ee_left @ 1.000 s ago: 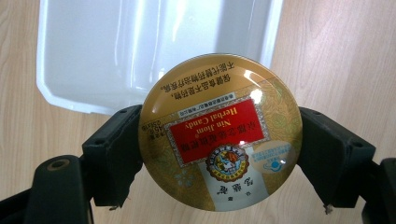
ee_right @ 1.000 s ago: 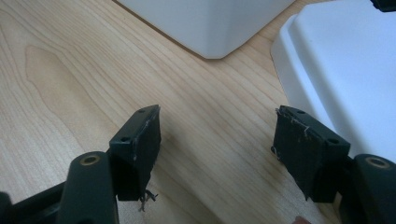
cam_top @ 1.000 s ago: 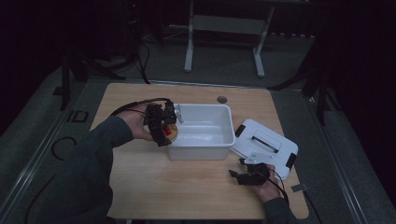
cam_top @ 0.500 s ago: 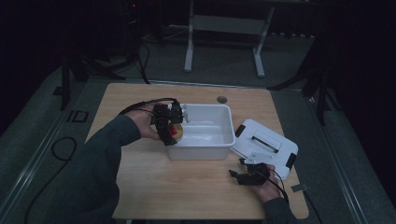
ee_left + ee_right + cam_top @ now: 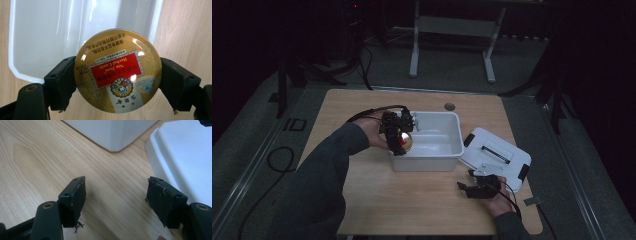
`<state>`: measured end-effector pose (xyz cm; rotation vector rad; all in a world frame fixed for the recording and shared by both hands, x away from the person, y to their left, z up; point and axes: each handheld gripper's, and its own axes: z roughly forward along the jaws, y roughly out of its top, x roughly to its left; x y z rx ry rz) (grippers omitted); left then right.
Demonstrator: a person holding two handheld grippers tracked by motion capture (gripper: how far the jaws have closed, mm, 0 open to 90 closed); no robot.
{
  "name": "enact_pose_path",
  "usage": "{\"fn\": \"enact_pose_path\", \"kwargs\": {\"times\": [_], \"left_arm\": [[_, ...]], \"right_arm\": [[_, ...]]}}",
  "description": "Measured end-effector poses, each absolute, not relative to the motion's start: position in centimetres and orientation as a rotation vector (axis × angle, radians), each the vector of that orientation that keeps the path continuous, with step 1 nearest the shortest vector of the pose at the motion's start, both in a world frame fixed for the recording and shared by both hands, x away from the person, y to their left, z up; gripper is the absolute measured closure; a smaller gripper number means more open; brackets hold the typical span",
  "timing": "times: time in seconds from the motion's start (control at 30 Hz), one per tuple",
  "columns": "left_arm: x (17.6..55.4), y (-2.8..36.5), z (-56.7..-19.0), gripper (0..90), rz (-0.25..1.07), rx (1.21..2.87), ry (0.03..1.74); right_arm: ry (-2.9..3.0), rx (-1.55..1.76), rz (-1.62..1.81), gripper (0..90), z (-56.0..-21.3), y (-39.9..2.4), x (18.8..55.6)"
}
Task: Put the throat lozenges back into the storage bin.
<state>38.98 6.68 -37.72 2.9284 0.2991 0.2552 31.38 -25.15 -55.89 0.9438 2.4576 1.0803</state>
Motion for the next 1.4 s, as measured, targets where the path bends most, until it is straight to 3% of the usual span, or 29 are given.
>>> {"fn": "enact_pose_path", "kwargs": {"times": [1.4], "left_arm": [[40.3, 6.0, -38.7, 20.4, 0.217, 2.934, 0.371]], "right_arm": [[2.457, 0.944, 1.081, 31.3, -55.9, -25.1, 31.4]]}}
